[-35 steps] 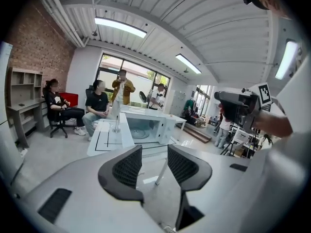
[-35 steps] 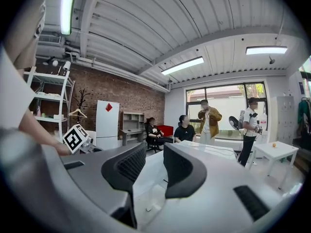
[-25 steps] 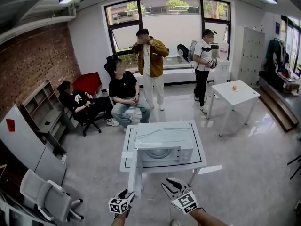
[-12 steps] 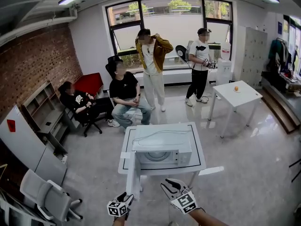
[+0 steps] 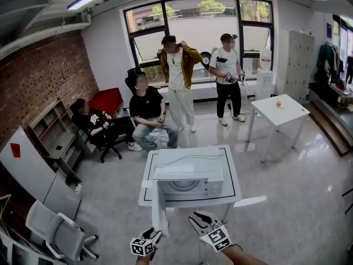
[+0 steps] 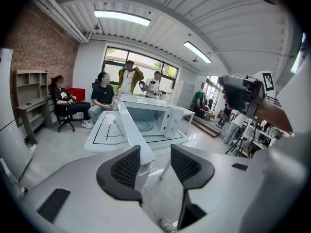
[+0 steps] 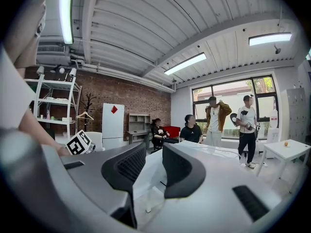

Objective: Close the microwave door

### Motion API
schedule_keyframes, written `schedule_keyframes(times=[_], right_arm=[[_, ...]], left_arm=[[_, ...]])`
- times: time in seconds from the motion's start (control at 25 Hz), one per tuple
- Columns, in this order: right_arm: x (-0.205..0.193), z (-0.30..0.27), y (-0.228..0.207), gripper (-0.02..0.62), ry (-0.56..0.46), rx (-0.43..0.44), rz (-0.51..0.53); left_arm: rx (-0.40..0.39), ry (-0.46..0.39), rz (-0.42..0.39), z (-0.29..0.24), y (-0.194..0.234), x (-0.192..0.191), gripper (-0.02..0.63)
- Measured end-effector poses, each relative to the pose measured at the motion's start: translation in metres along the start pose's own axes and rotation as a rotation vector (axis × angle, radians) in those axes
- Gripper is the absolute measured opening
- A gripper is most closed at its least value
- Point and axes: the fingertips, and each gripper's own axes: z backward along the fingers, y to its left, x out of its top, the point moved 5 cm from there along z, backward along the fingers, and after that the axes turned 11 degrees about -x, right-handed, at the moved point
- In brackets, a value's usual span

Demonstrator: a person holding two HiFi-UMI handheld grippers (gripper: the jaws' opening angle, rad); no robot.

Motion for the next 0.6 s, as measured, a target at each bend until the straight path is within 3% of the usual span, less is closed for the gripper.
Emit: schedule_keyframes(times=[0.6], right_arm=[[-0.001,0.014,-0.049,0.104,0.004,-0.091,-0.020]], left_arm=[[-0.177,0.058,-0.085,-0.068,-0.052,0.017,0.196]])
